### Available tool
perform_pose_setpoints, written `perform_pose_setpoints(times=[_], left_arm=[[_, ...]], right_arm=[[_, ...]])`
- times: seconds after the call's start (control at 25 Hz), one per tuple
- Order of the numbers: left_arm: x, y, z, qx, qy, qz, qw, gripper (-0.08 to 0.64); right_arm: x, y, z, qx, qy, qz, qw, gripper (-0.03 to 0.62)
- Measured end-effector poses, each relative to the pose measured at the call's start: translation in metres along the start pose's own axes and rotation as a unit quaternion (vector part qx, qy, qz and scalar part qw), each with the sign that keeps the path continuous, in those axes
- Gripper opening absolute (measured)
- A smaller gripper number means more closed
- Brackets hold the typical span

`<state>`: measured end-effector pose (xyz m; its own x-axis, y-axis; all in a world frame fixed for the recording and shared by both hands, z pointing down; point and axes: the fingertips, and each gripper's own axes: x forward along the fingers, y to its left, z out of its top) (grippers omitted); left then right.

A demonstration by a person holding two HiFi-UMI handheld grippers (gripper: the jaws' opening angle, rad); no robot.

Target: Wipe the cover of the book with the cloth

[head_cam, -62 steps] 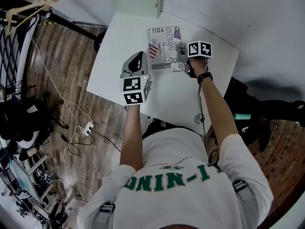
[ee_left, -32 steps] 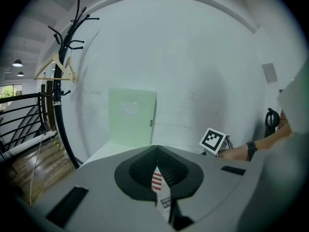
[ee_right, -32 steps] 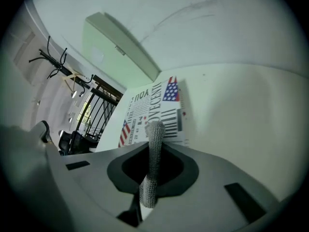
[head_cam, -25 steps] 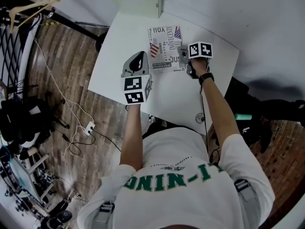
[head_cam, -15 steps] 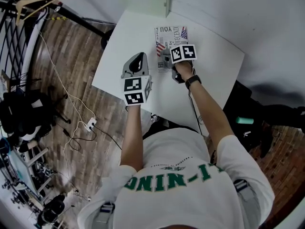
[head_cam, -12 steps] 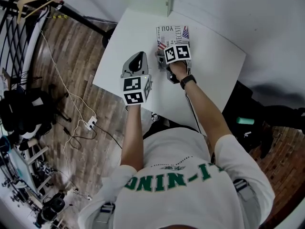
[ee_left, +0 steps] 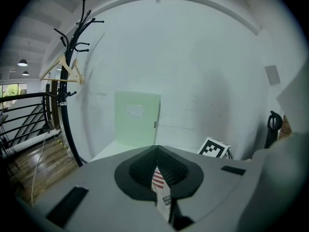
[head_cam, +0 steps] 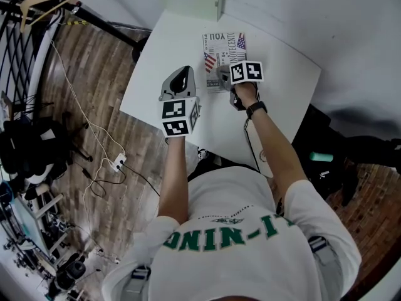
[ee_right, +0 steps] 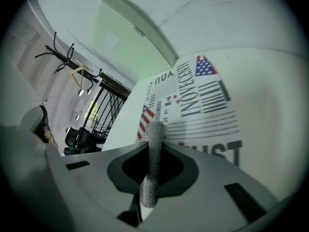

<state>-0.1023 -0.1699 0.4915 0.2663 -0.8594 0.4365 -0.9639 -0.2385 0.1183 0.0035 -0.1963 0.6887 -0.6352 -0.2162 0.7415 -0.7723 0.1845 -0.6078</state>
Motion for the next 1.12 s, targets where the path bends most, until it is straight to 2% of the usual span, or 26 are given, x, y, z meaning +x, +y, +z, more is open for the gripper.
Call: perform_pose_setpoints(times=[0.28,0.52,0.64,0.92,1.12], left_arm=[[0.004,-0.017,-0.001,0.003,-0.002,-0.016,0.9999,0.012],[-0.004,-0.015,0.003,0.004,-0.007,-0.009,0.9999,0.012],[-0.008,-0.009,0.002,0.003,-0.007,-0.002,1.0000,0.012],[-0.018,0.004,-0.007,-0.020,-0.002,0.012,0.9997,0.012],[-0.028,0.012,-0.005,-0.013,-0.001,0.020,0.9997,0.012]], right_arm=[[-0.056,-0.069,0.007,0.034,-0.036,-0.062,0.997,0.032],[-0.064,-0.077,0.007,0.036,-0.041,-0.075,0.996,0.032],[-0.049,-0.054,0.003,0.010,-0.032,-0.068,0.997,0.032],[0.012,0.044,-0.023,-0.054,0.015,0.013,0.998,0.032],[0.030,0.056,-0.037,-0.063,0.037,0.016,0.997,0.032]])
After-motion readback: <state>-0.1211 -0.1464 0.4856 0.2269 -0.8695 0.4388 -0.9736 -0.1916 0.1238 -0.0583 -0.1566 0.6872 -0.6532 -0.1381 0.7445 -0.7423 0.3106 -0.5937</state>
